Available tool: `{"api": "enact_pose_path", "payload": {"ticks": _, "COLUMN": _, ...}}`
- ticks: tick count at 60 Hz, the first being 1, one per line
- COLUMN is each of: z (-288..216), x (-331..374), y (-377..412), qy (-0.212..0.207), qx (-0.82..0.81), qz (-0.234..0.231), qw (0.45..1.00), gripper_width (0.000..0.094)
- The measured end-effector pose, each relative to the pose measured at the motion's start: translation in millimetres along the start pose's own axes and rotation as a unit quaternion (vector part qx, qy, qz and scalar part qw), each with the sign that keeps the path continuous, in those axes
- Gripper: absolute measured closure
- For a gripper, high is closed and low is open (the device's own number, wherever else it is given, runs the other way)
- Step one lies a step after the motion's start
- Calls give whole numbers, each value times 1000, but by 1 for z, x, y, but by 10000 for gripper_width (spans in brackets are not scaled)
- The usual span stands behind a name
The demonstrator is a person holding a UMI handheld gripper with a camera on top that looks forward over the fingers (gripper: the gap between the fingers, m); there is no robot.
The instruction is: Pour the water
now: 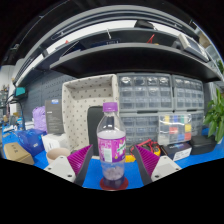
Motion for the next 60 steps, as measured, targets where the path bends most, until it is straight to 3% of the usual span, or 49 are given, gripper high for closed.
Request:
{"api": "enact_pose_path", "payload": {"ticks": 11, "z": 22, "x": 63, "y": 2, "qy": 38, "qx": 5, "qz": 12, "qw": 999, "gripper_width": 109}}
{"api": "enact_pose_path", "payload": {"ticks": 28, "z": 43, "x": 139, "y": 16, "qy": 64, "qx": 3, "qz": 49, "qw": 997, "gripper_width": 106}}
{"api": "enact_pose_path", "payload": {"ticks": 60, "z": 30, "x": 165, "y": 13, "qy": 44, "qx": 9, "qz": 62, "qw": 997, "gripper_width": 104}}
Point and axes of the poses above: the point between the fingertips, and its own axes, seen from behind it with the camera up: y to the left, z down, x backward, against the way the camera looks, the point moved 8 cm from there along x, backward, against the way the camera looks, and after that the axes turned 7 degrees about z, right-handed, at the moved point
